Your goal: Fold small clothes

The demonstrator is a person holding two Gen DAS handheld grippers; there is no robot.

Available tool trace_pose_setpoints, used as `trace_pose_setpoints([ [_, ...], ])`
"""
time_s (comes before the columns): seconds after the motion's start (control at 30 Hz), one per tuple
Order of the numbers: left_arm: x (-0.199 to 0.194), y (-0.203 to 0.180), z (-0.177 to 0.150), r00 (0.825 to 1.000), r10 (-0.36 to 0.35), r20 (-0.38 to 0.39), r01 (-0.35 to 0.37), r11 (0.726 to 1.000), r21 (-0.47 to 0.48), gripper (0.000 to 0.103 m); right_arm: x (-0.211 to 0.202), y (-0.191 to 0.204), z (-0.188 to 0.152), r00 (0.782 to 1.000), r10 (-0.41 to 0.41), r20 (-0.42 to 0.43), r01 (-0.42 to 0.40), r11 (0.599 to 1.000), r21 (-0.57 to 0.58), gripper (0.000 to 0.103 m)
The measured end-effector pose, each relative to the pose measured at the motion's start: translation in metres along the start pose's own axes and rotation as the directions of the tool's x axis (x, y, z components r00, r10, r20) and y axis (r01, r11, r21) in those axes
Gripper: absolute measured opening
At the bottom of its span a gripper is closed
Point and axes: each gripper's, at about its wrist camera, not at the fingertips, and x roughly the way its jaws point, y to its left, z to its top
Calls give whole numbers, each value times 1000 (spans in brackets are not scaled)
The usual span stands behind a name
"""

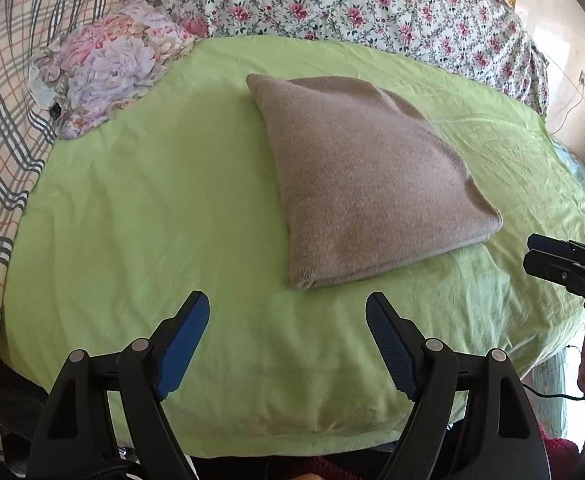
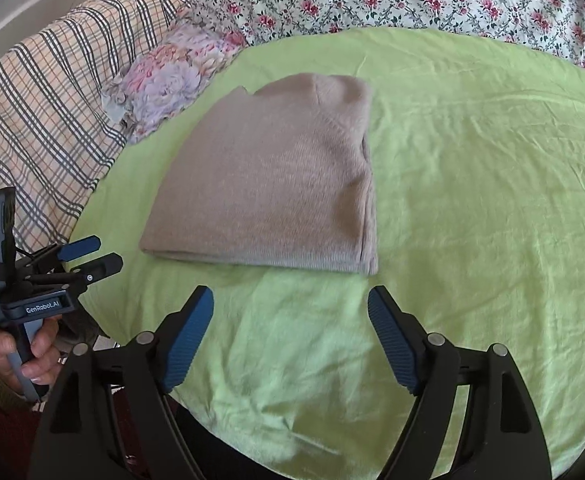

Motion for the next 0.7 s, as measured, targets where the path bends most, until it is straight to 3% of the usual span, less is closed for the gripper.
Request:
trace_pose_setpoints([
  [0.37, -1, -4, 30, 999, 46, 15, -46, 999, -13, 83, 8, 1, 36, 999, -14, 43, 15, 999, -33, 89],
  [0.7, 15, -11, 50, 997, 70, -11, -70, 997, 14, 83, 25, 9, 55, 1000, 15, 28, -14, 999, -41, 90],
])
